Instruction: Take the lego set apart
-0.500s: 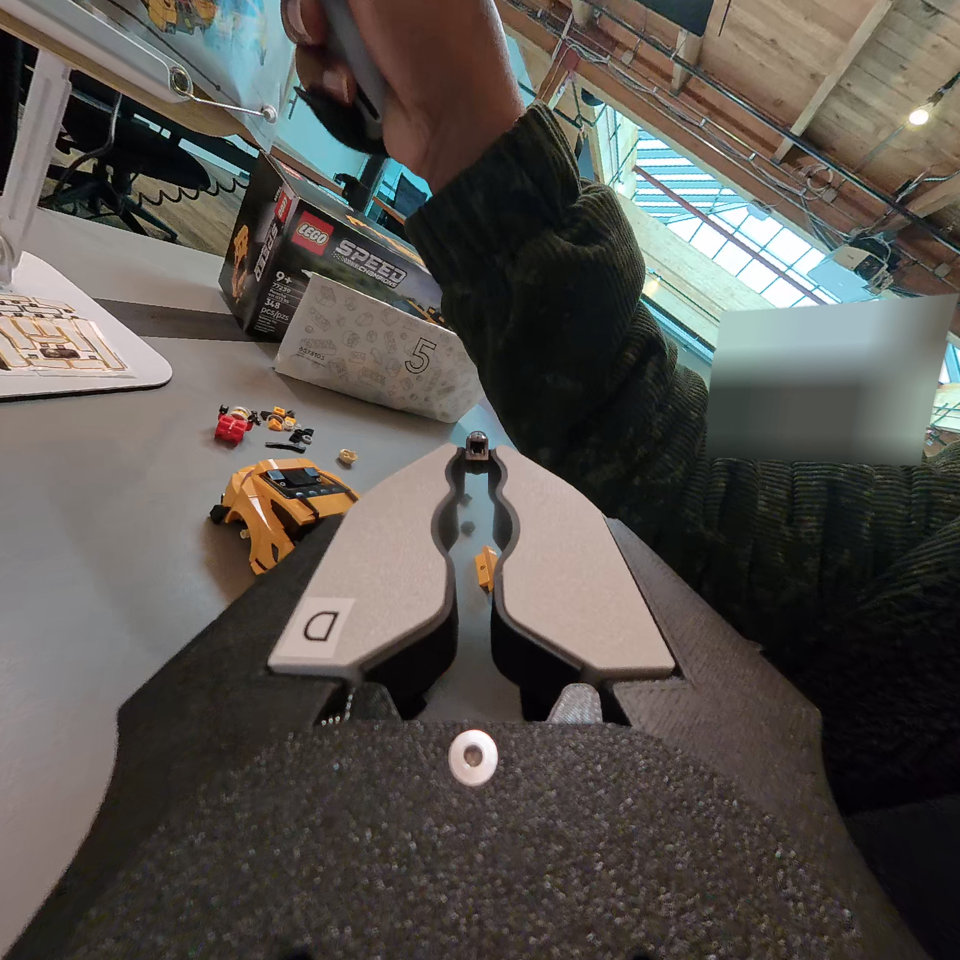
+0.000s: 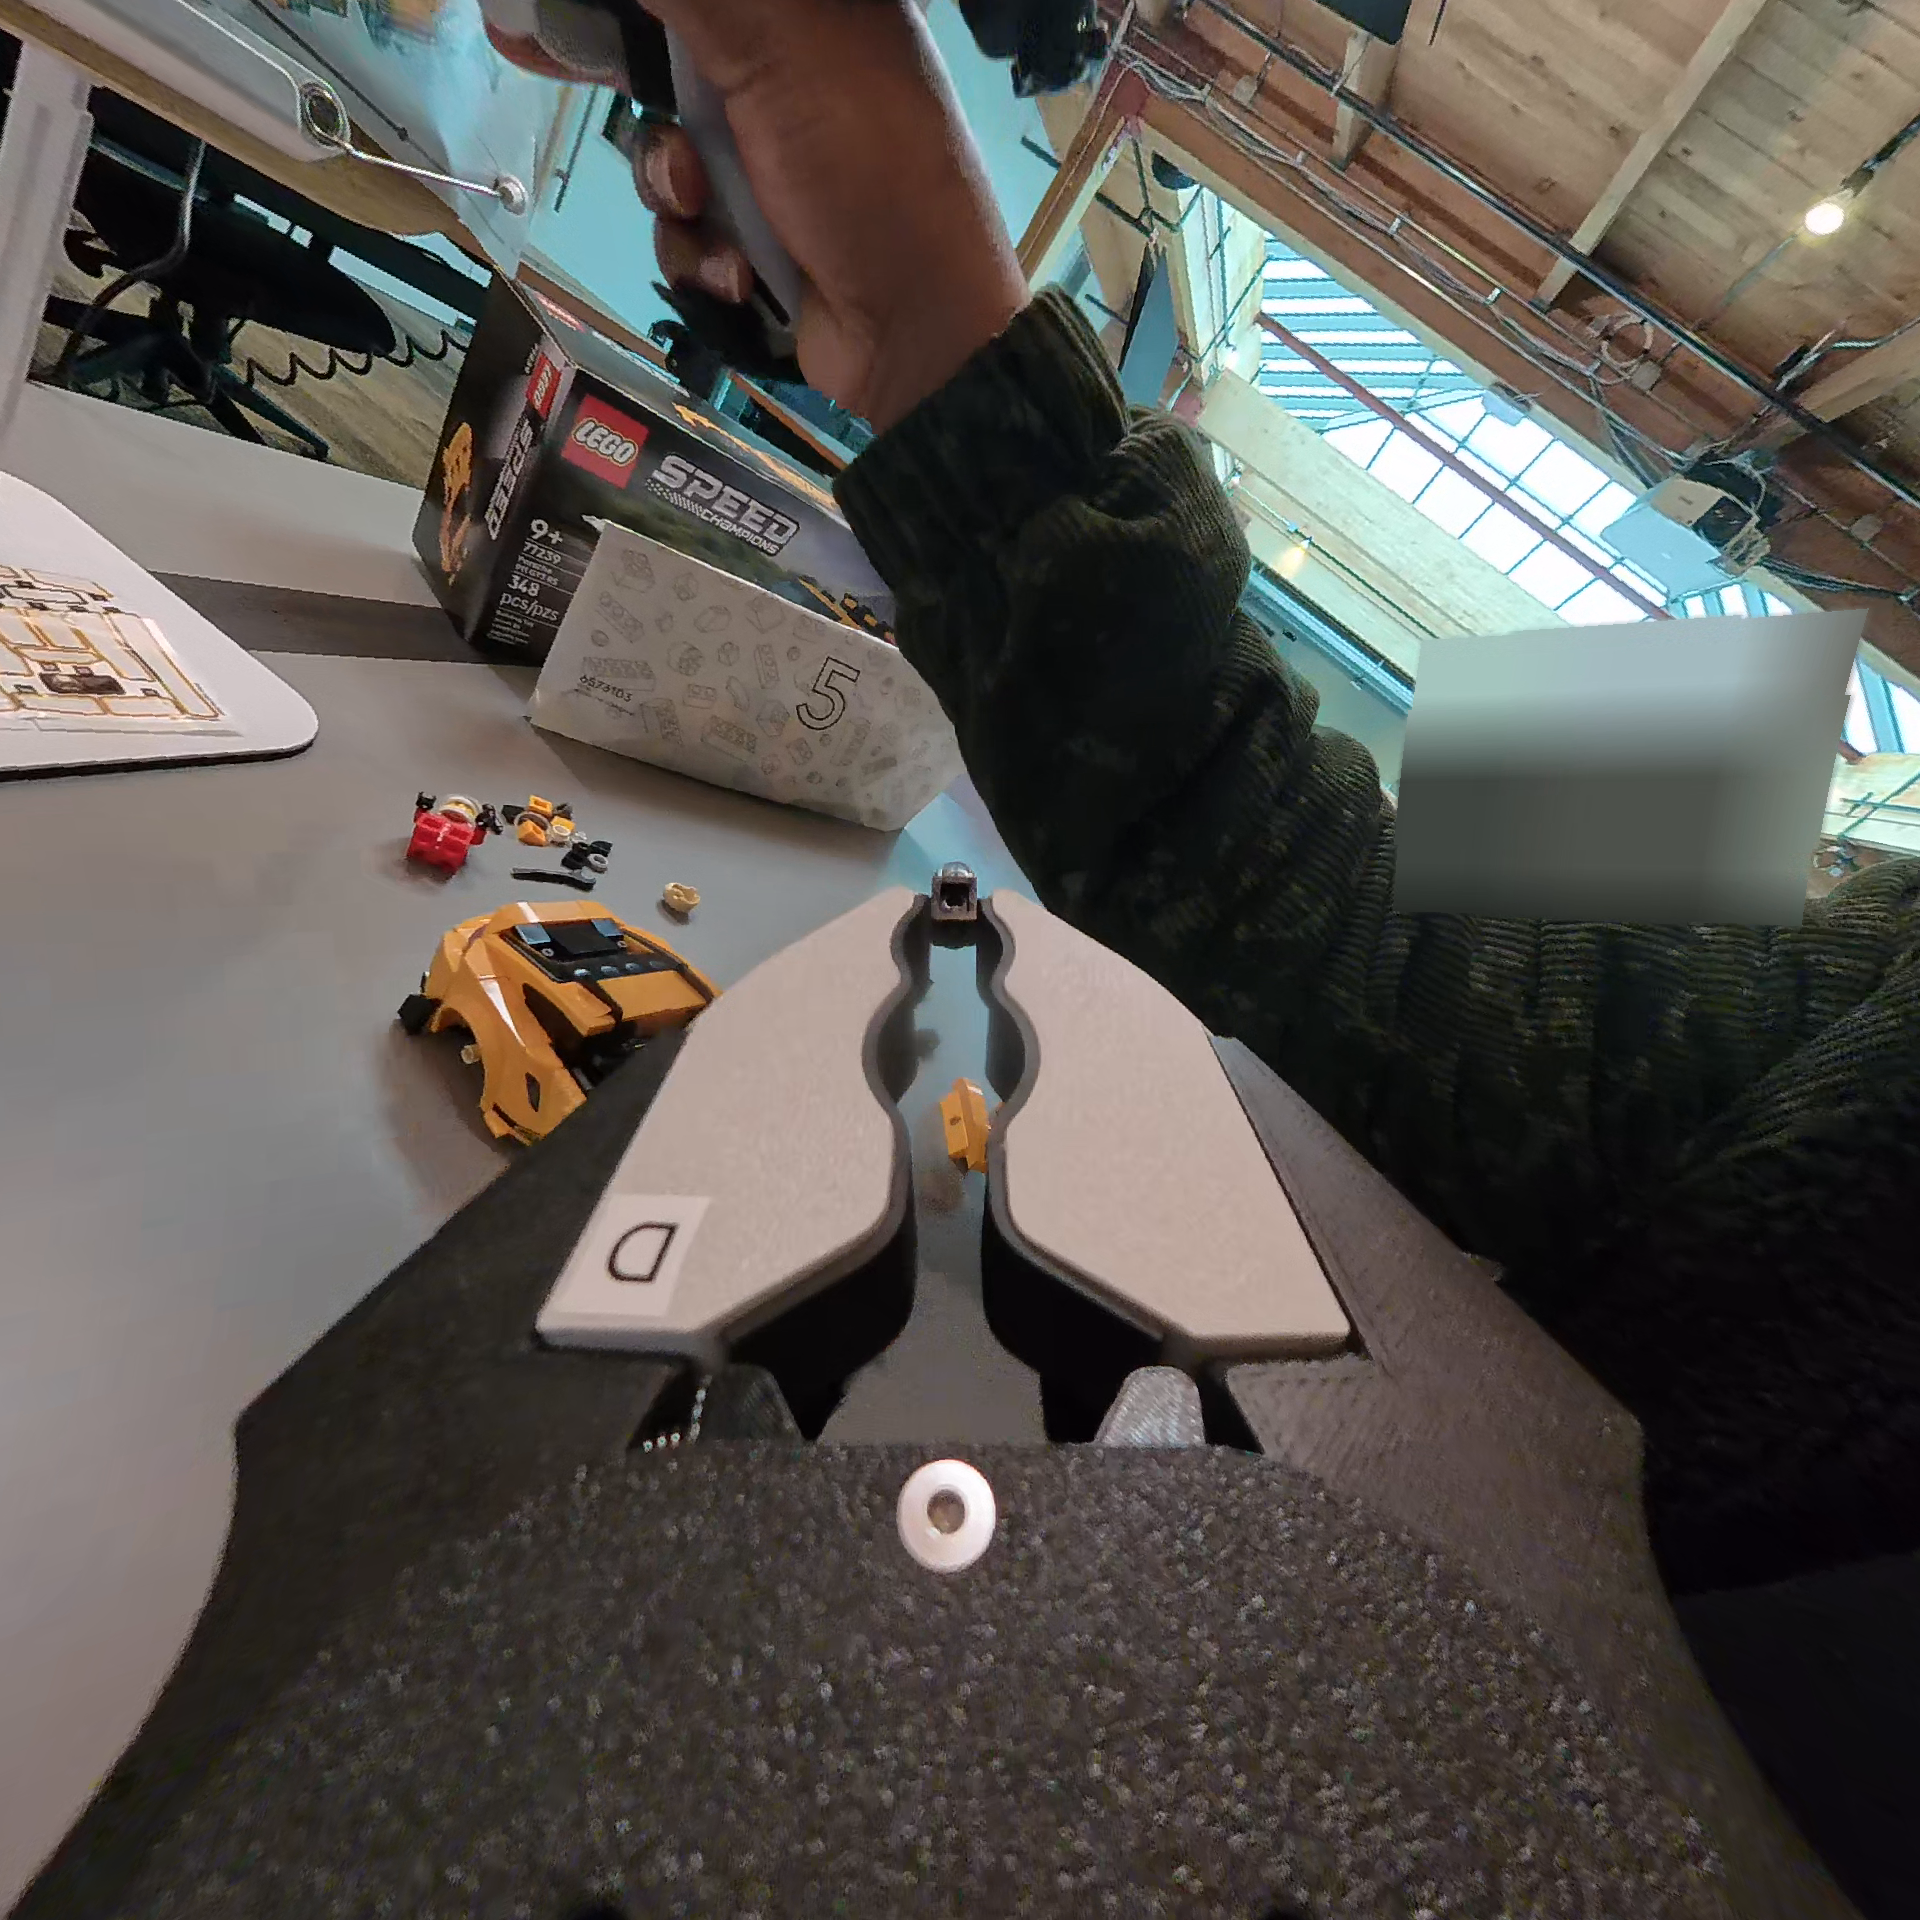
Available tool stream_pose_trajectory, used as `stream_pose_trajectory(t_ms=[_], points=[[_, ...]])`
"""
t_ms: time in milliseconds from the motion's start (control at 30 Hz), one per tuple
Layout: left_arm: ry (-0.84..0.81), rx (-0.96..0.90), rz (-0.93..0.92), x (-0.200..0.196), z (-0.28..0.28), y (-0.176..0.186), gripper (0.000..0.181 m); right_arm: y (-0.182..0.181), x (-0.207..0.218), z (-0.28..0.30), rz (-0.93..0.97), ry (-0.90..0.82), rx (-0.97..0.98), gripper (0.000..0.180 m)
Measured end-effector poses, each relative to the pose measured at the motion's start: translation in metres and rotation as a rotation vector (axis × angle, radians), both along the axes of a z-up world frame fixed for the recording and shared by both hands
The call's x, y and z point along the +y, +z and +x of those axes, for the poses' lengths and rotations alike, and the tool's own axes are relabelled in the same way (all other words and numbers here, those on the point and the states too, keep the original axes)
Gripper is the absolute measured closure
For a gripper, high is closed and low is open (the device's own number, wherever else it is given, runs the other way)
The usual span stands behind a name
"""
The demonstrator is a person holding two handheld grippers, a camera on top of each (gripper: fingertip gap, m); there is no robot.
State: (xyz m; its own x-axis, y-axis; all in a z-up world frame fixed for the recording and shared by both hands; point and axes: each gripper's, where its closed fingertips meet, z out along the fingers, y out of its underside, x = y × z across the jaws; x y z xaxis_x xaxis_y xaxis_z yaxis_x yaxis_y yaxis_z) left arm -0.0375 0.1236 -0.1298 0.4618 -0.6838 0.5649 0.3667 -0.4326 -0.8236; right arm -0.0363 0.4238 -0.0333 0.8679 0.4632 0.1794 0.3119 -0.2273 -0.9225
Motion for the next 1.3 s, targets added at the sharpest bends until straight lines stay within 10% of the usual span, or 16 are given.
stream_pose_trajectory(t_ms=[33, 1300], points=[[-0.001, 0.001, -0.001, 0.000, 0.000, -0.001, 0.173, -0.002, 0.003, 0.008, -0.004, -0.013, 0.000, 0.180], [-0.019, 0.047, -0.070, 0.007, 0.009, -0.031, 0.173, -0.028, 0.022, 0.064, -0.041, -0.055, 0.004, 0.180]])
